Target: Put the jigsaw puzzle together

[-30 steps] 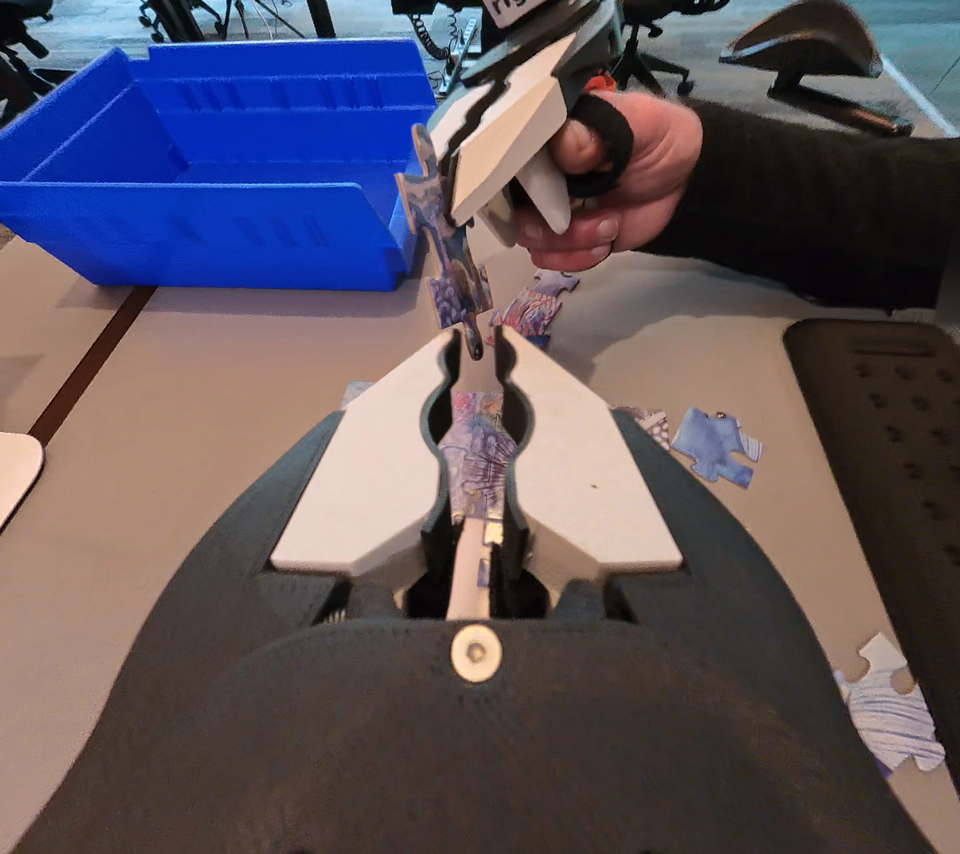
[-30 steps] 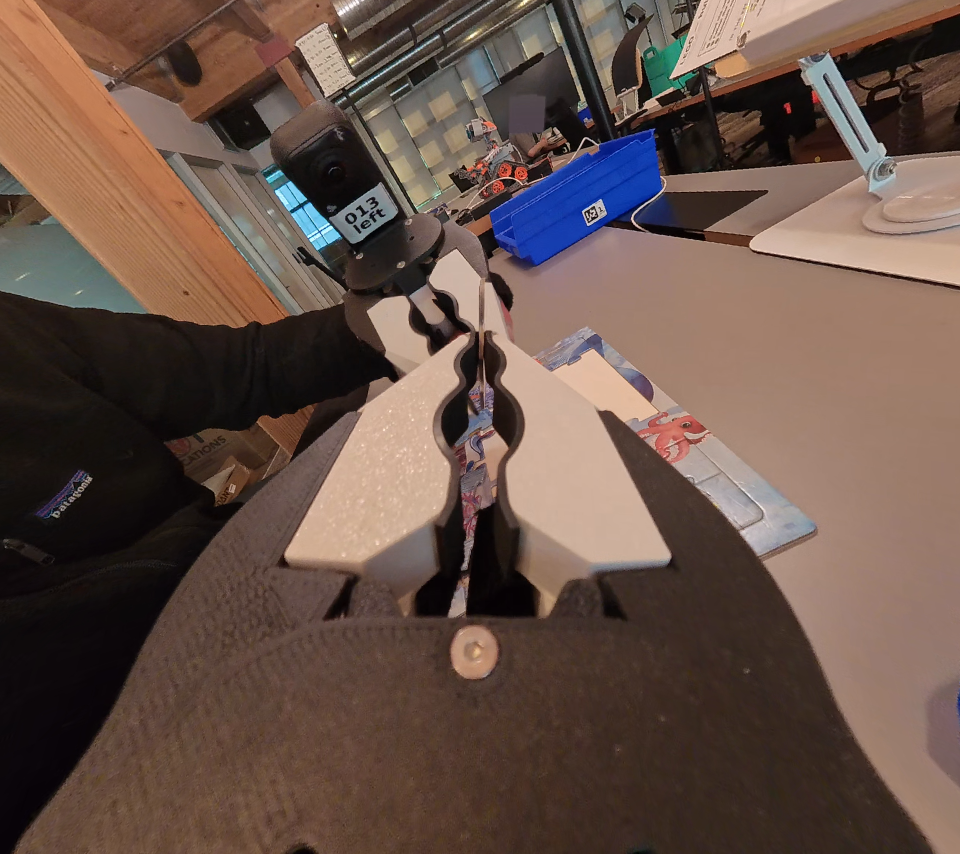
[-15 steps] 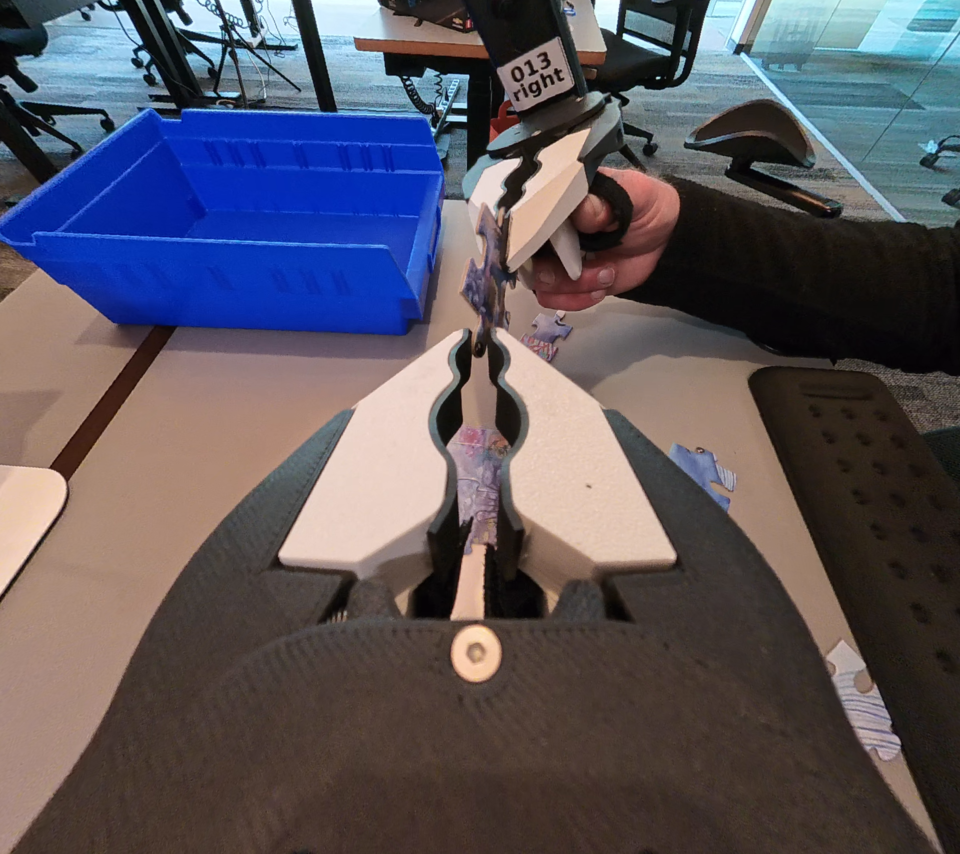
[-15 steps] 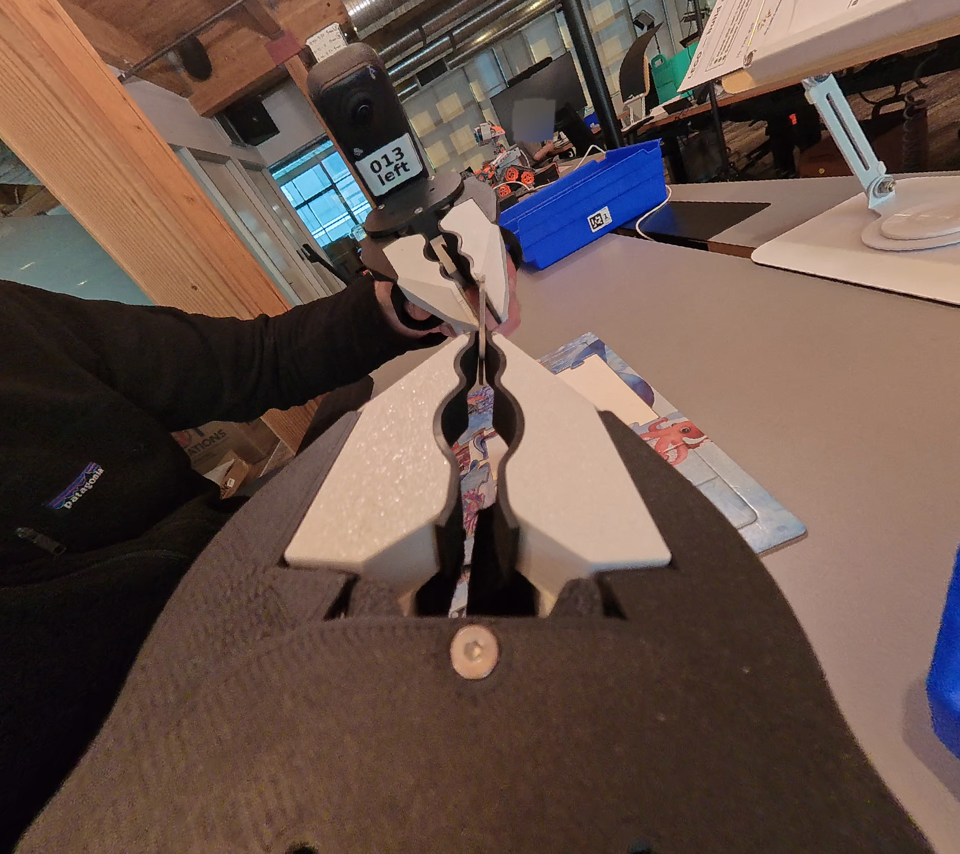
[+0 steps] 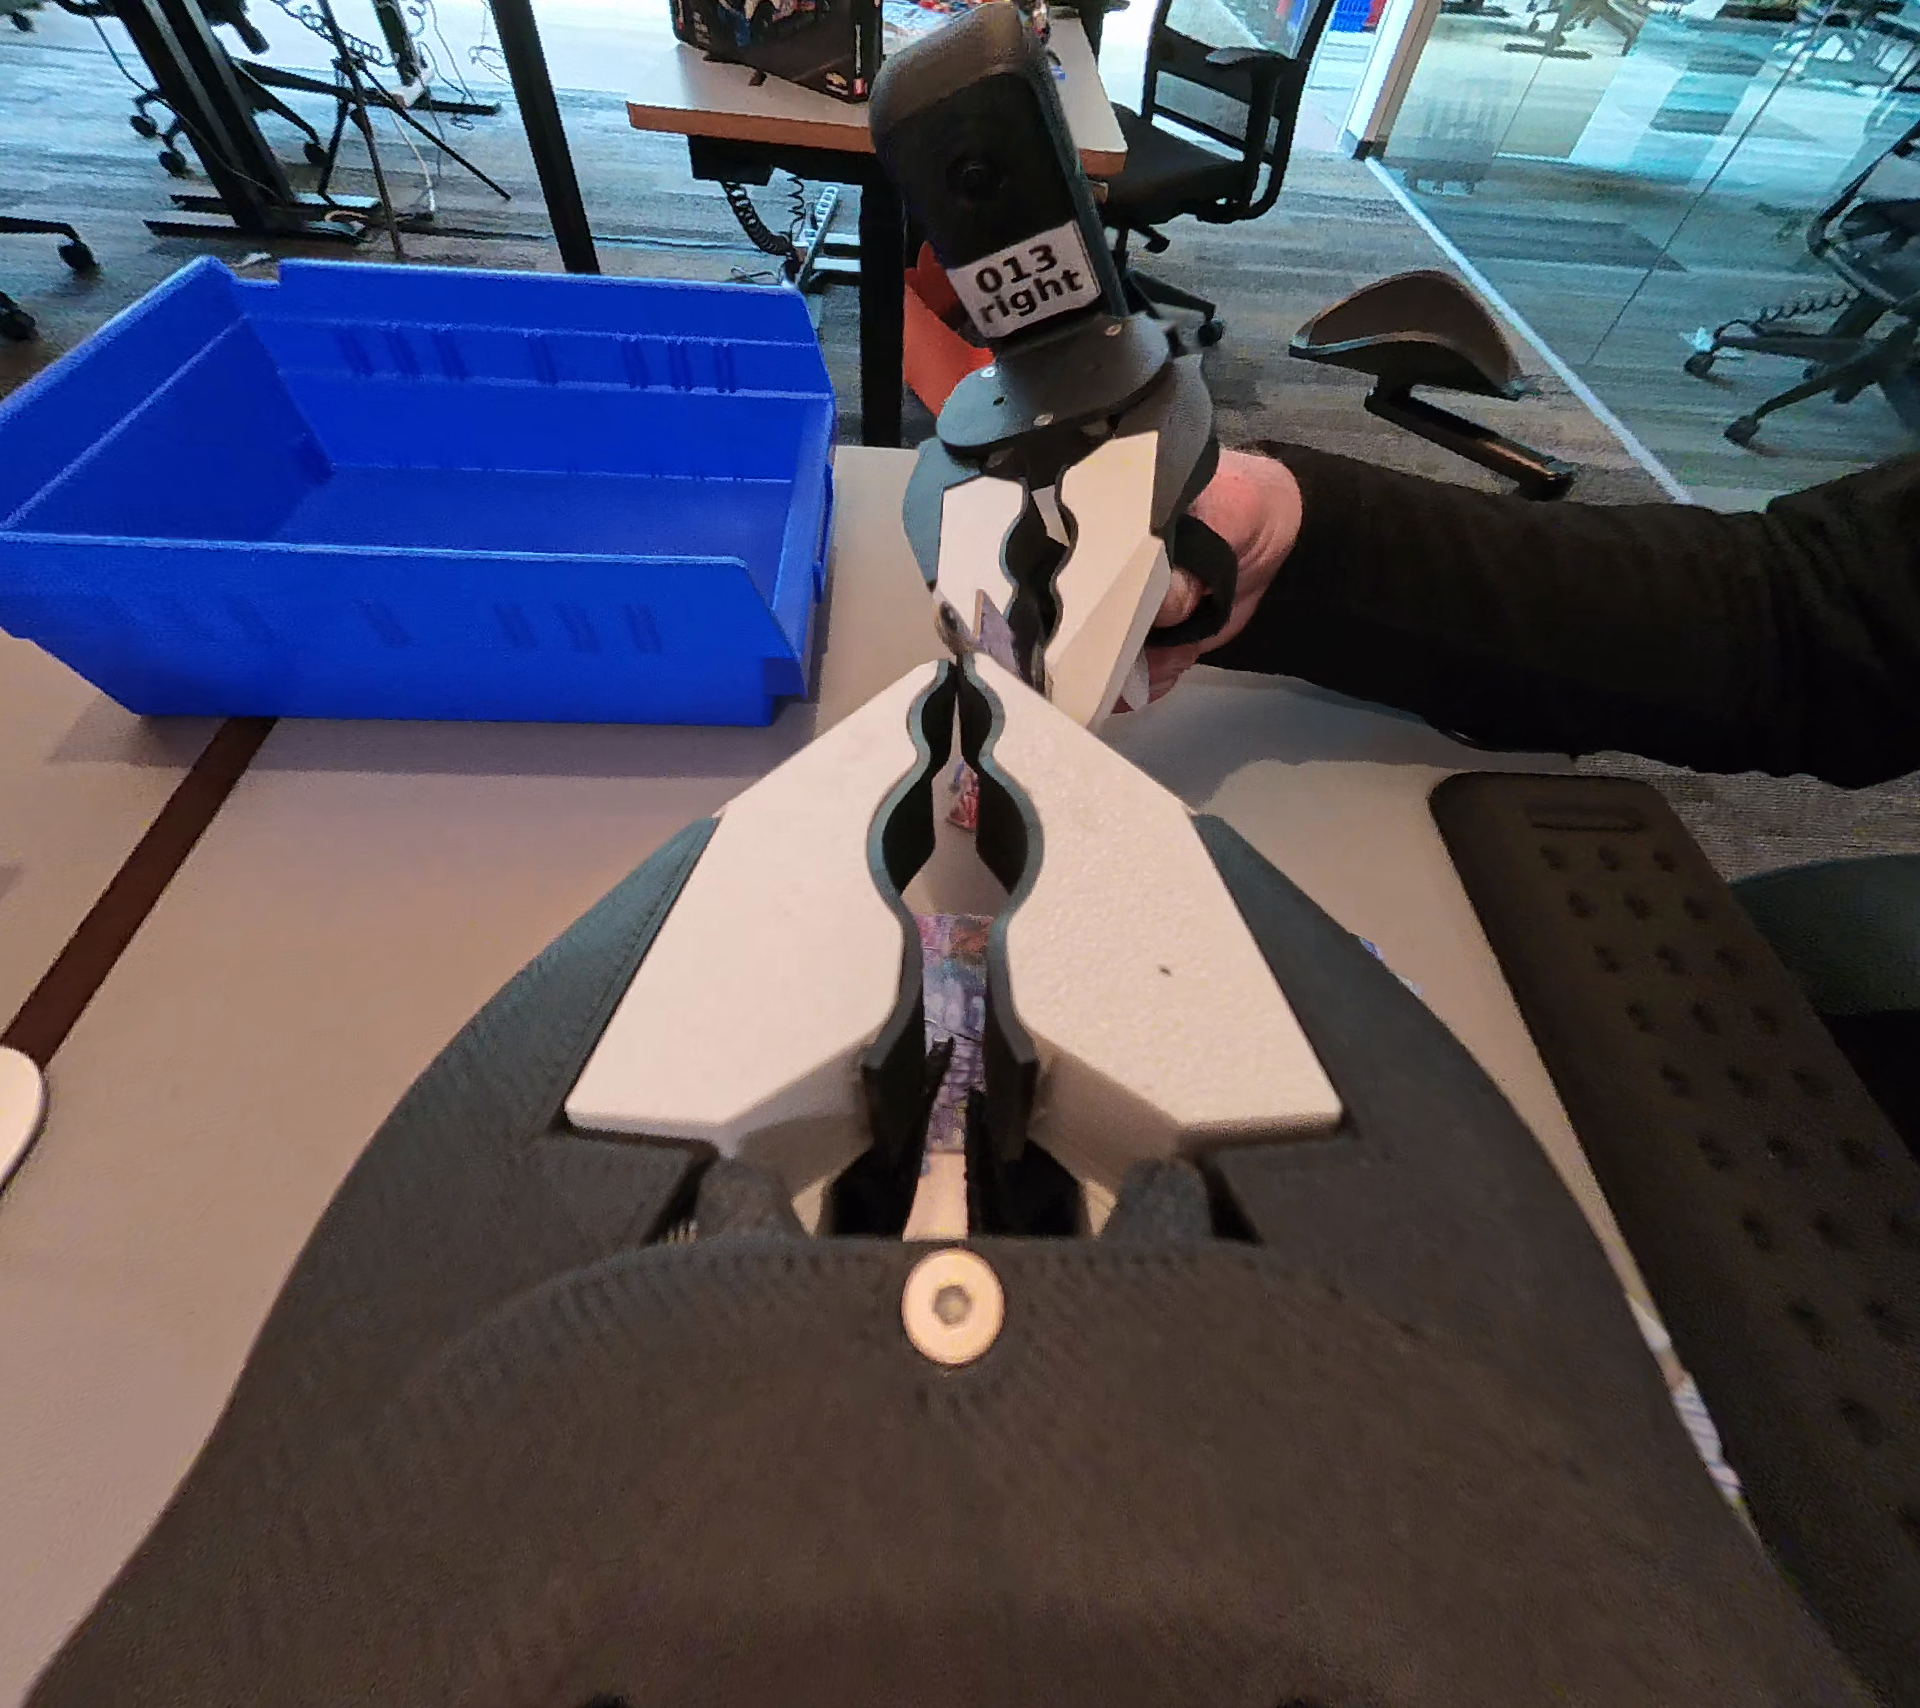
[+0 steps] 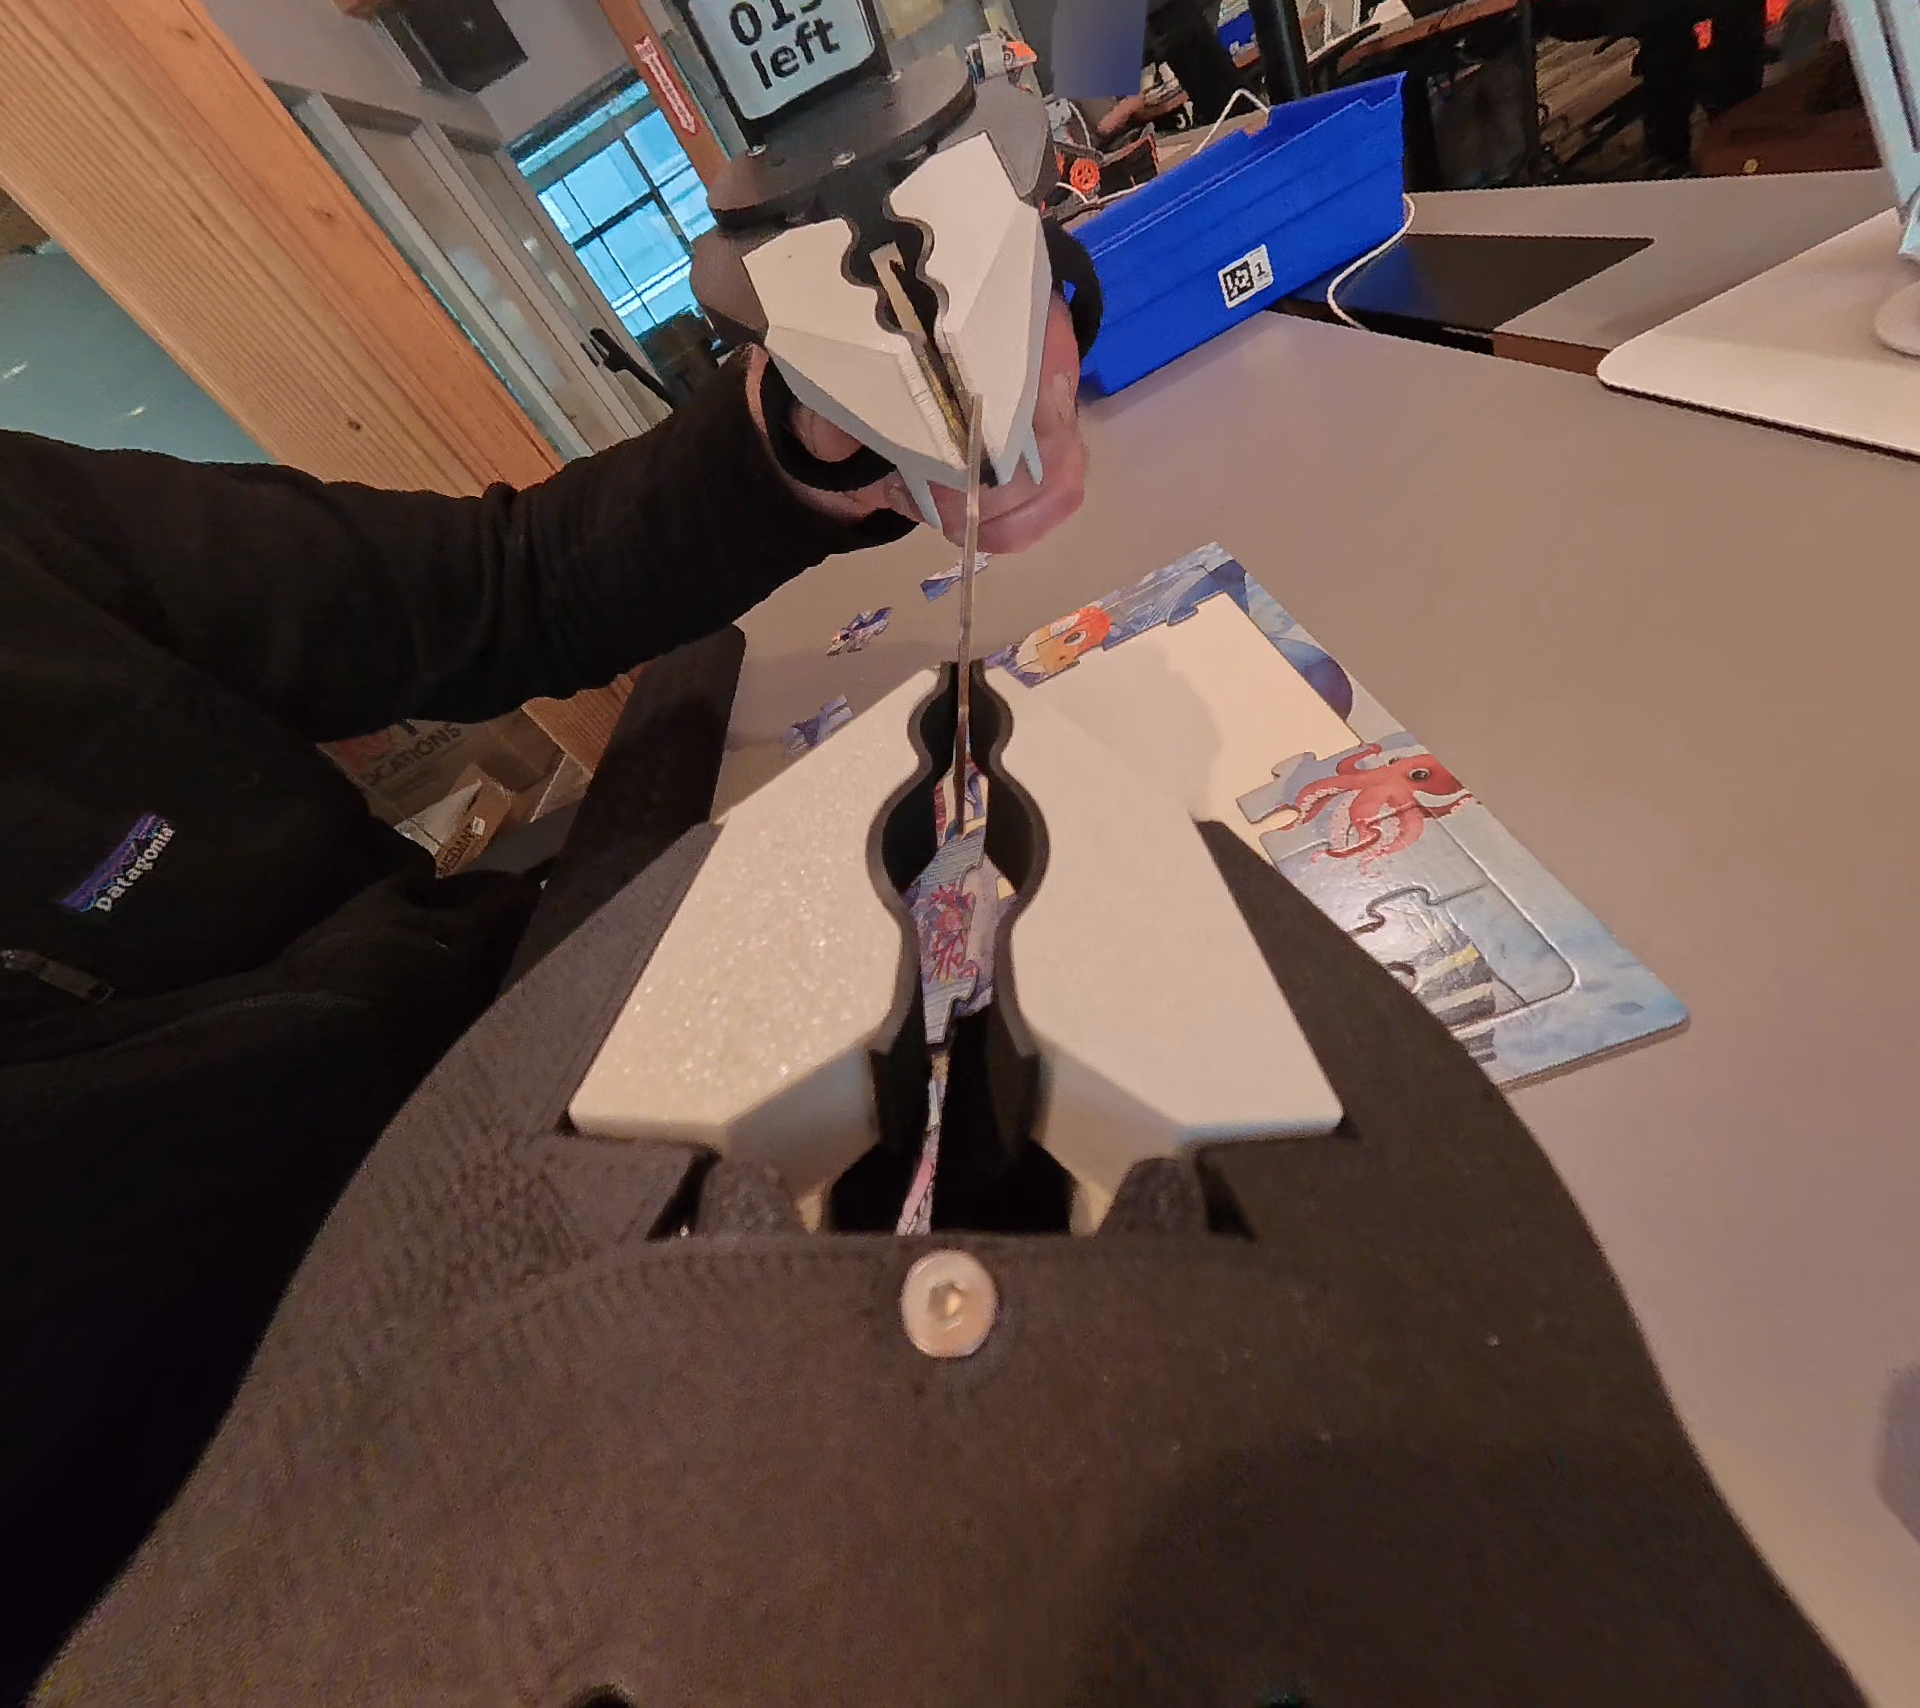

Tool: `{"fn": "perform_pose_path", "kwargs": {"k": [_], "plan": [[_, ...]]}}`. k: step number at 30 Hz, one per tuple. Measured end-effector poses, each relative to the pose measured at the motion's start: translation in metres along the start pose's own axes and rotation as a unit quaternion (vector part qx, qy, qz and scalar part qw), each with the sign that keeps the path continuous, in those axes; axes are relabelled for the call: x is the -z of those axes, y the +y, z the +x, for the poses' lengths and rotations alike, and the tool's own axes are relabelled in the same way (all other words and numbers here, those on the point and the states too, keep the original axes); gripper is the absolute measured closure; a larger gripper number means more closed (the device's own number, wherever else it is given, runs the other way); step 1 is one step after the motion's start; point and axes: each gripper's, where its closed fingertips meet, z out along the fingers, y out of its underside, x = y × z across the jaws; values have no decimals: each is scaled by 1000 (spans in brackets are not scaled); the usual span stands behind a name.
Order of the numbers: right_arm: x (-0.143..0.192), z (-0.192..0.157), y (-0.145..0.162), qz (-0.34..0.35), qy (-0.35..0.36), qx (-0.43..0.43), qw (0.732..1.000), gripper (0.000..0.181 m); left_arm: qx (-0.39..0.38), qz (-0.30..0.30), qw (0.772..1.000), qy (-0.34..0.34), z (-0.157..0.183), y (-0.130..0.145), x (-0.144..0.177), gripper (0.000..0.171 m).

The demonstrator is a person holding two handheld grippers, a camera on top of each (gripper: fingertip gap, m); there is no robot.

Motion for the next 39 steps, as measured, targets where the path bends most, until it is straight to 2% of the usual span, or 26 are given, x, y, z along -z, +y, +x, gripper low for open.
{"fn": "perform_pose_path", "kwargs": {"k": [6,9,13,19,22,27,32,35,39], "plan": [[6,1,-8,24,0,-7,1000,181,18,23,999,-22,-10,-2,9,151],[4,0,-7,22,-5,-9,1000,181,31,18,999,-13,-7,7,6,153],[1,-1,-4,14,-7,-8,1000,181,37,33,999,13,3,4,2,169],[-2,2,-2,12,0,-15,1000,181,45,30,998,15,4,7,5,171],[-4,8,1,4,7,-40,999,169,58,27,998,10,4,12,12,171],[-3,20,8,-13,38,-51,998,157,85,2,996,3,-3,30,30,171],[-3,24,12,-23,48,-52,997,157,99,-48,994,-15,-7,52,59,171],[-3,27,16,-33,54,-56,996,158,134,-67,989,-9,-4,64,76,171],[-4,31,21,-42,59,-59,996,160,169,-87,982,20,1,81,69,171]]}}
